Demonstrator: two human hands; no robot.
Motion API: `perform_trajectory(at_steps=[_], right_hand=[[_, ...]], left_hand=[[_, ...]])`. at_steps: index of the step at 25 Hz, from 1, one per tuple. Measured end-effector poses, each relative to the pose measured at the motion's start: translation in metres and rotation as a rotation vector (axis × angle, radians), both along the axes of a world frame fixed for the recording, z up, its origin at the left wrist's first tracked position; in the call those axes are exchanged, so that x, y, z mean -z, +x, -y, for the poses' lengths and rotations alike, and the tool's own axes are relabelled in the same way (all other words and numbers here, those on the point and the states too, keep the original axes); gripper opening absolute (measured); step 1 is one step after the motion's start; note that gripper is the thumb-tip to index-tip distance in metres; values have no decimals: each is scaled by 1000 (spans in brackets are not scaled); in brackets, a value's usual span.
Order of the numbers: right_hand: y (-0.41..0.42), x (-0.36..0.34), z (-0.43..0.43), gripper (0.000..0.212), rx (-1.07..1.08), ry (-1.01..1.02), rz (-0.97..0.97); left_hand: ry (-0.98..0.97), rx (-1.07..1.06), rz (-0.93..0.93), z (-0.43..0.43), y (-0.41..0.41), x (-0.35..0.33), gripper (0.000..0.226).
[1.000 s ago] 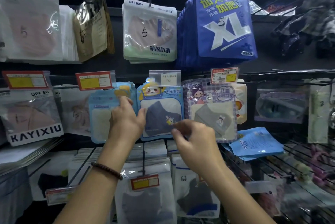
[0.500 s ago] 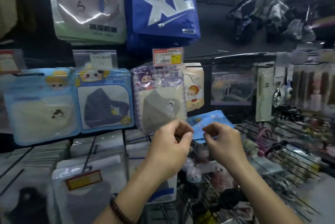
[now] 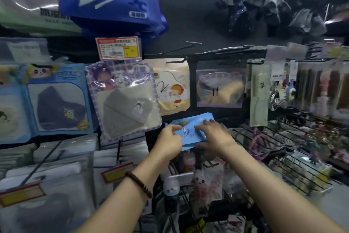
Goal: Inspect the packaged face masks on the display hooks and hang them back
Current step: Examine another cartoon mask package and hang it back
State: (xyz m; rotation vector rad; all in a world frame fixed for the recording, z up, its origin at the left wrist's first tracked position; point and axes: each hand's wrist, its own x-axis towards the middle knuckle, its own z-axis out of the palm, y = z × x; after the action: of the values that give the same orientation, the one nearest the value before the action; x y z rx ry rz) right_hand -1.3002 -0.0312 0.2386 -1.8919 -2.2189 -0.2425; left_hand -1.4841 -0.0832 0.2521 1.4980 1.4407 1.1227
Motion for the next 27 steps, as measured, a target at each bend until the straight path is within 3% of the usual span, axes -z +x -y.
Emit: perform_trajectory(at_steps=[3,6,9,15,23,27], right_hand=[[18,-1,-1,47,-28,15,-101],[28,0,-1,38,-73,27,-109],[31,2,-4,38,-87,86,-154],[28,11,-8,34,-93,153,-173],[27,21,-14,37,-86,139,-101],[27,25,-16,42,-68,169,11]], left_hand=[[-17,-51,-57,-16,6,1,49],[-93,-84,8,-30,9,3,48],[-165,-104,128,-33,14,-1,29],[-201,-145,159,-38,15,-6,35],[-181,-135,108,-39,19,-12,22],[-119,-162,251,-41,21,-15,16]])
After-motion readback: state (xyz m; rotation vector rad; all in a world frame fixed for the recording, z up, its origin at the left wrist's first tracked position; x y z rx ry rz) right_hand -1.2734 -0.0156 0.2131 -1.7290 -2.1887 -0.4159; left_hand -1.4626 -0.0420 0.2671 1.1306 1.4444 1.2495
